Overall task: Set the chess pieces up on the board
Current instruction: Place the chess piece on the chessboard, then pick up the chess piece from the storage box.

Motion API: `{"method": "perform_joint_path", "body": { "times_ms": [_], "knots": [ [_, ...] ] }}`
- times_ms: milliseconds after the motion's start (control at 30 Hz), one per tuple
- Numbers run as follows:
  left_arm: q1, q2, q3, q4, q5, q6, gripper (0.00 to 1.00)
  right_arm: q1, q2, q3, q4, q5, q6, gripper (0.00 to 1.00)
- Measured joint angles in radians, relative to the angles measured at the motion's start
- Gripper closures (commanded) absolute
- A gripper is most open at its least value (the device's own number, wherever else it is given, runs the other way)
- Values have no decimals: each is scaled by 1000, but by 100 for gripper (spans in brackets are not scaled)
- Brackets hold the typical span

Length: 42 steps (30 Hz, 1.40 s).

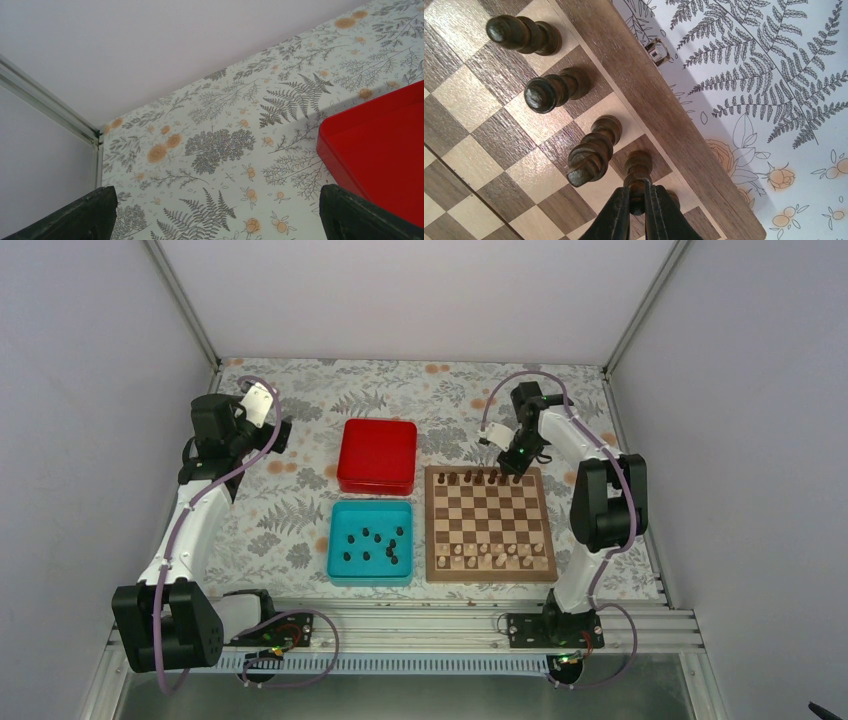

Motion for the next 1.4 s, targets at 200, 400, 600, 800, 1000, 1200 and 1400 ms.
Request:
{"method": "perform_joint_path", "body": {
  "times_ms": [200,400,600,800,1000,1200,1400],
  "knots": [
    [0,0,0,0,0,0,0,-1,2,0,3,1,0,89],
    [0,0,0,0,0,0,0,-1,3,0,2,9,0,70],
    [0,1,0,0,0,0,0,0,0,47,-37,11,0,59],
    [0,1,0,0,0,0,0,28,-55,183,-86,22,12,51],
    [0,1,0,0,0,0,0,259,-151,264,-98,69,51,47],
    [0,1,0,0,0,0,0,561,-139,316,-109,81,110,45],
    [0,1,0,0,0,0,0,766,-19,325,-112,84,145,45]
  ]
}}
